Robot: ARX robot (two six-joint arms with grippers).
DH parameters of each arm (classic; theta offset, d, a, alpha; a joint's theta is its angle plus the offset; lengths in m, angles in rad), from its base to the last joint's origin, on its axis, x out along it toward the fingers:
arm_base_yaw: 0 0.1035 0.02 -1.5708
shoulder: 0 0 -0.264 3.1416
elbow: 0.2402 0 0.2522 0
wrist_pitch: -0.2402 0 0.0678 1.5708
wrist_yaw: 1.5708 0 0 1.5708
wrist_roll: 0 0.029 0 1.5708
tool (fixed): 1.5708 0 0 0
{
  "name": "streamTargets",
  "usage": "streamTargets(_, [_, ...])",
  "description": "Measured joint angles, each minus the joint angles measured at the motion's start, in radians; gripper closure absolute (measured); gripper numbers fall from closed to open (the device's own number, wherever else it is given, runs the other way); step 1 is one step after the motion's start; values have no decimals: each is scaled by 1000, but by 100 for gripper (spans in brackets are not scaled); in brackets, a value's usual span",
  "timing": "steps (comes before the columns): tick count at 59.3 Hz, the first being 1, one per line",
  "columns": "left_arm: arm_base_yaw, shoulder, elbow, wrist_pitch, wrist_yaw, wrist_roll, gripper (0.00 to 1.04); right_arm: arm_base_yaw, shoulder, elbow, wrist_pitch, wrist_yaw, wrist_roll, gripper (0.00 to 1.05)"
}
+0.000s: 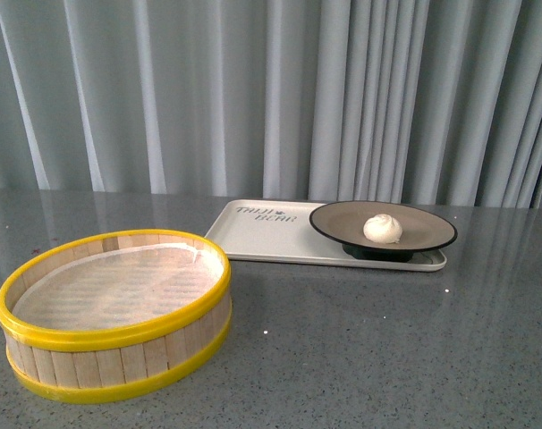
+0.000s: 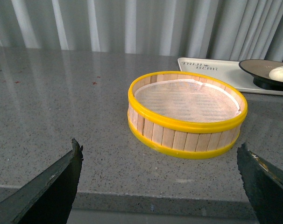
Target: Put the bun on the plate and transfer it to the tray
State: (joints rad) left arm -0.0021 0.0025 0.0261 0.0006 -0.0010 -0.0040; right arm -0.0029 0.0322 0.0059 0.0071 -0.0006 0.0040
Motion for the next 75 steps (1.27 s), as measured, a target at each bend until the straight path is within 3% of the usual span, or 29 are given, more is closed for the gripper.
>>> streamTargets(19, [0, -1, 0, 0, 1, 0, 7, 0, -28, 0, -6, 0, -2, 102])
streamTargets(52, [0, -1, 0, 0, 1, 0, 7, 0, -28, 0, -6, 0, -1, 7])
streamTargets(75, [0, -1, 0, 0, 1, 0, 7, 0, -28, 0, -6, 0, -2, 8])
